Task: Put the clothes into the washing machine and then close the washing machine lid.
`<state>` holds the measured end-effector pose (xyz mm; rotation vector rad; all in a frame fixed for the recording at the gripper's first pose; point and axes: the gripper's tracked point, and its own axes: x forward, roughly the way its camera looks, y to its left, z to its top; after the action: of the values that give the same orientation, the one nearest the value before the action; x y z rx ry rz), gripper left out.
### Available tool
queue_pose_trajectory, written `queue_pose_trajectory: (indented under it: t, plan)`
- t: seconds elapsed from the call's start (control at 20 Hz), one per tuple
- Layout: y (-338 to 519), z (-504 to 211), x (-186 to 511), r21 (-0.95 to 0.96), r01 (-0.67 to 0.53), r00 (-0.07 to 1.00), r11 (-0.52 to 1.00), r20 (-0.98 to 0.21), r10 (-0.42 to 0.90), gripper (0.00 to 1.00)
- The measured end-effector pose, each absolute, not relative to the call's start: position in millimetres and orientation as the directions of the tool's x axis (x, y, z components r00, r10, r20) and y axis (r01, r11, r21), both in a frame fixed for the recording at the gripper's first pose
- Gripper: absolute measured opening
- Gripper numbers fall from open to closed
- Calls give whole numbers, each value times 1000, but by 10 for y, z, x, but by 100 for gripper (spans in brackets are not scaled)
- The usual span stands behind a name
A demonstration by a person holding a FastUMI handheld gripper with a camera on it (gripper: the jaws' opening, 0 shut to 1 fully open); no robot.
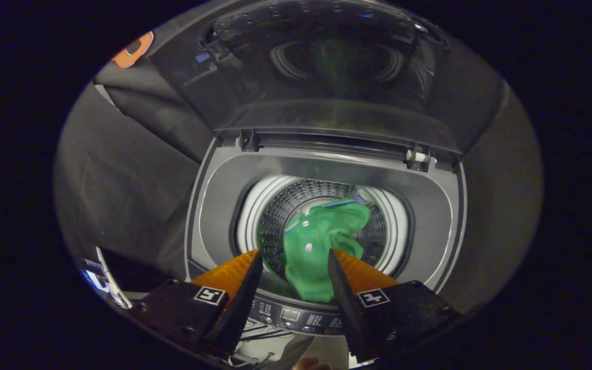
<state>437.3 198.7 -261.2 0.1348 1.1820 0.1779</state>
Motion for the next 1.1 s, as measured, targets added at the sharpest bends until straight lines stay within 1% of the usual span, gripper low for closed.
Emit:
queue_pose_trajectory:
  t: [0.1,0.15,0.3,0.55,0.8,0.95,1.1]
  plan:
    - [1956,-2567,4400,183,-58,375,981,-907,191,78]
    - [1937,-2566,4369,171,-62,371,983,-911,182,80]
    - [1917,-2443,4462,148,-74,407,986,-898,166,80]
    - [2010,-2064,4621,182,-93,456,979,-866,205,80]
    - [2031,-1326,4875,195,-131,545,972,-805,235,80]
    - [2065,-686,5073,224,-172,626,959,-727,282,79]
    - [2002,-42,5356,211,-186,705,960,-652,279,79]
